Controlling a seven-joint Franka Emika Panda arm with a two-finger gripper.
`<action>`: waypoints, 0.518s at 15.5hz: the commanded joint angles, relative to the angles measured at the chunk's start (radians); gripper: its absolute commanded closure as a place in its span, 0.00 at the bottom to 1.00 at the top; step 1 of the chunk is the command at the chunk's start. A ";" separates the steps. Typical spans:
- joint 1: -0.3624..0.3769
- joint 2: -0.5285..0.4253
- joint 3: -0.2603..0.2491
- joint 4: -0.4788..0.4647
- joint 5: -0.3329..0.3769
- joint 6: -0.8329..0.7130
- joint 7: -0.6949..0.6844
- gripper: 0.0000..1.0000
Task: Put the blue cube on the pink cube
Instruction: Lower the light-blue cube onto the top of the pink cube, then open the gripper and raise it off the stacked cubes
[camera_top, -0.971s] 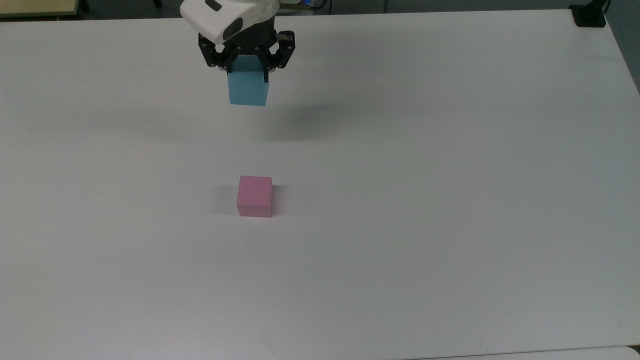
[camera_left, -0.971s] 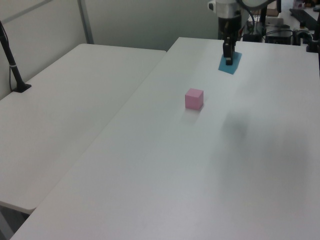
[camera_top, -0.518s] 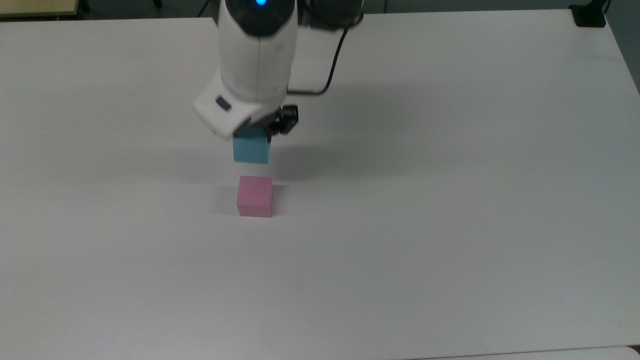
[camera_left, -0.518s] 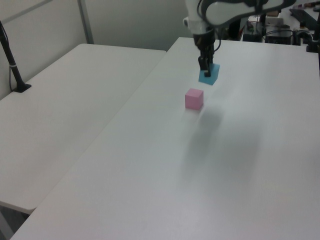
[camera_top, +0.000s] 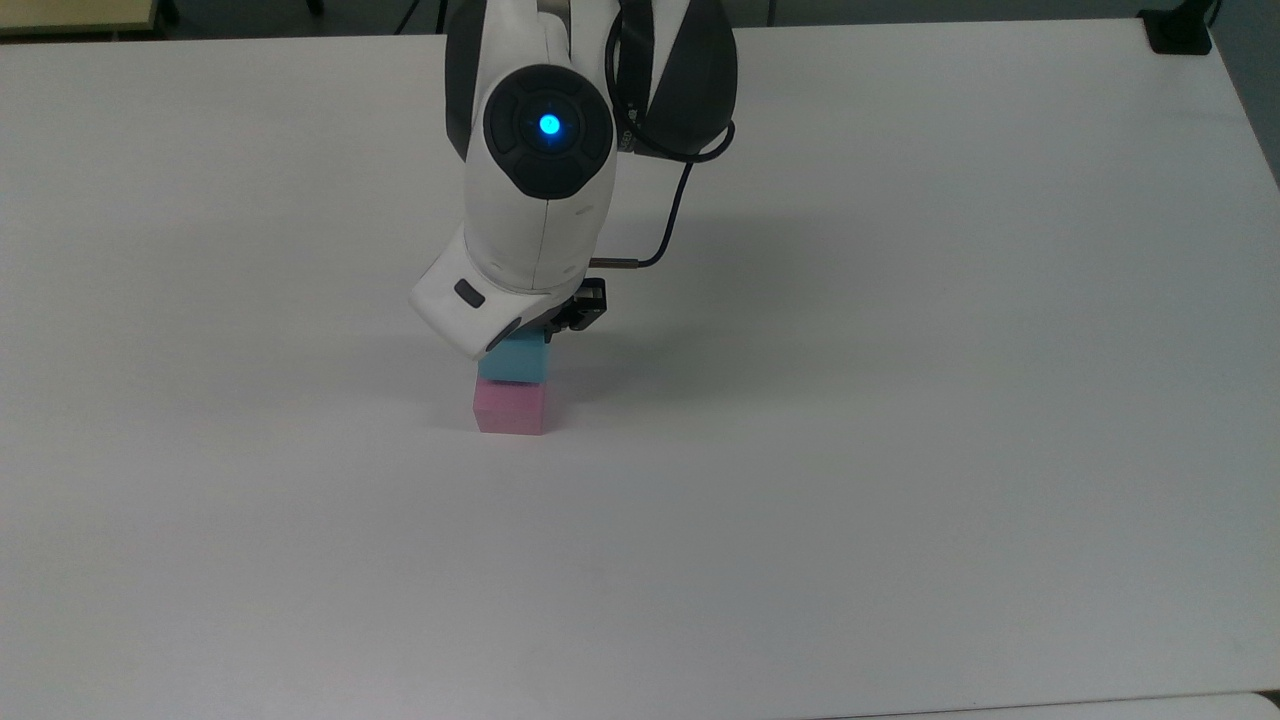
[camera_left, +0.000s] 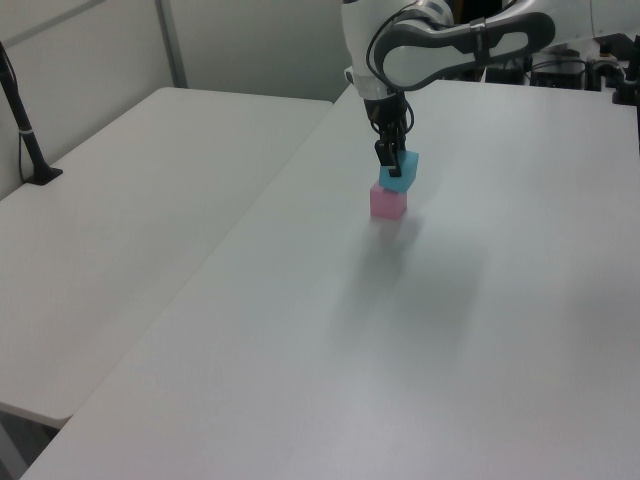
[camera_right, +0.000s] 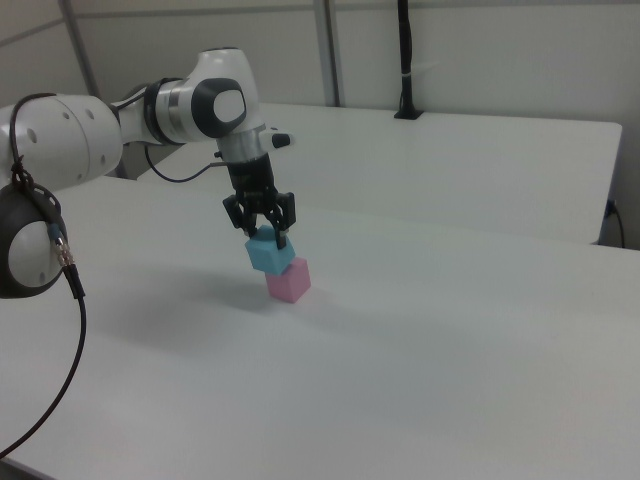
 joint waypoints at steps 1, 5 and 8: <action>0.006 0.006 -0.010 0.021 0.024 0.028 0.008 0.89; 0.006 0.034 -0.010 0.021 0.024 0.068 0.019 0.82; 0.006 0.040 -0.010 0.021 0.024 0.090 0.019 0.67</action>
